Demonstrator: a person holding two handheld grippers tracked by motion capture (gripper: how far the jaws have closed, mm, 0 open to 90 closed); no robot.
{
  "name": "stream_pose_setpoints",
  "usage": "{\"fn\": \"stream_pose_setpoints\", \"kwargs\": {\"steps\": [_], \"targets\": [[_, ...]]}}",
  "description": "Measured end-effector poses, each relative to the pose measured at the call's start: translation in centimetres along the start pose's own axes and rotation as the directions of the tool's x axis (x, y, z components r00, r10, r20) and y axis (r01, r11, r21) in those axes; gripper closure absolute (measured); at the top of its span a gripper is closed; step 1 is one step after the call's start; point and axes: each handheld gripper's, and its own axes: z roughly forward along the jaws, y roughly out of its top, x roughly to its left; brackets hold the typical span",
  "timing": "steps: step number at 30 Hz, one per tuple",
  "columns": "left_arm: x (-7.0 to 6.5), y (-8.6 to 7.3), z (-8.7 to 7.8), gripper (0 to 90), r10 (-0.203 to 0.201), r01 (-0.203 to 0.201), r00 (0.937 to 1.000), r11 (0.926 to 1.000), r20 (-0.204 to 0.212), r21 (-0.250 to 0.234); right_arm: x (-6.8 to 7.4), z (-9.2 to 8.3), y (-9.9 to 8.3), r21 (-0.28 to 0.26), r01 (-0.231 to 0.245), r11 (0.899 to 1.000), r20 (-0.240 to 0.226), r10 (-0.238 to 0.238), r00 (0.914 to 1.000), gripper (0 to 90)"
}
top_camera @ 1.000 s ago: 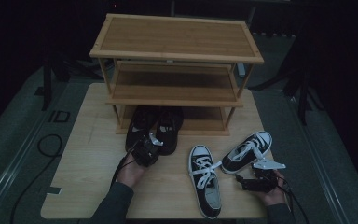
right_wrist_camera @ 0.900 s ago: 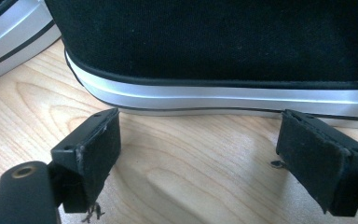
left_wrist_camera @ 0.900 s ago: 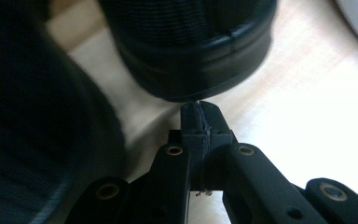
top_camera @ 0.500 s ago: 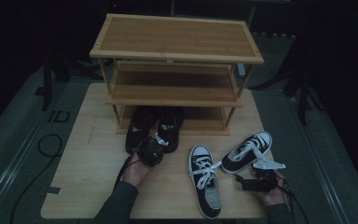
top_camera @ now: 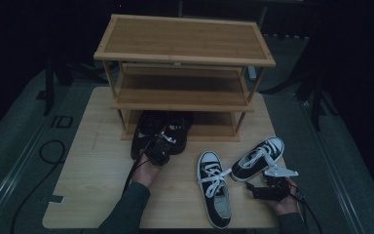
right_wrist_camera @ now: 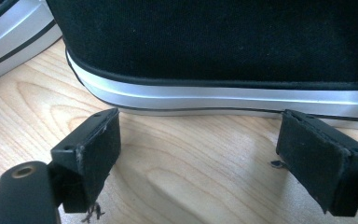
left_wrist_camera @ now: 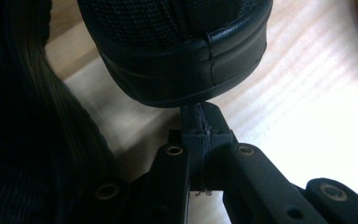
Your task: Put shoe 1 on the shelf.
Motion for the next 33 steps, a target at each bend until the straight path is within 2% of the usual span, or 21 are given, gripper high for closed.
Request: {"fn": "stream_pose_setpoints", "kwargs": {"steps": [8,17,26,33], "targets": [[-0.3,1.7,1.2,89.5,0.011,-0.011,0.9999,0.9999,-0.014,0.011,0.0,0.0,0.0,0.0,0.001,1.0,-0.002,-0.001,1.0,13.6],[-0.4,3.2,2.3,89.6,0.011,-0.011,0.9999,0.9999,0.002,0.011,0.0,0.0,0.0,0.0,0.003,1.0,-0.003,-0.003,1.0,13.6],[-0.2,3.8,2.8,89.6,-0.006,0.006,0.9999,1.0,0.014,-0.005,0.0,0.0,0.0,-0.001,0.005,1.0,-0.006,-0.005,1.0,13.6],[-0.4,3.6,2.5,88.8,0.014,-0.014,0.9997,0.9998,0.019,-0.015,0.0,0.0,0.0,-0.001,0.005,1.0,-0.006,-0.005,1.0,13.6]]}}
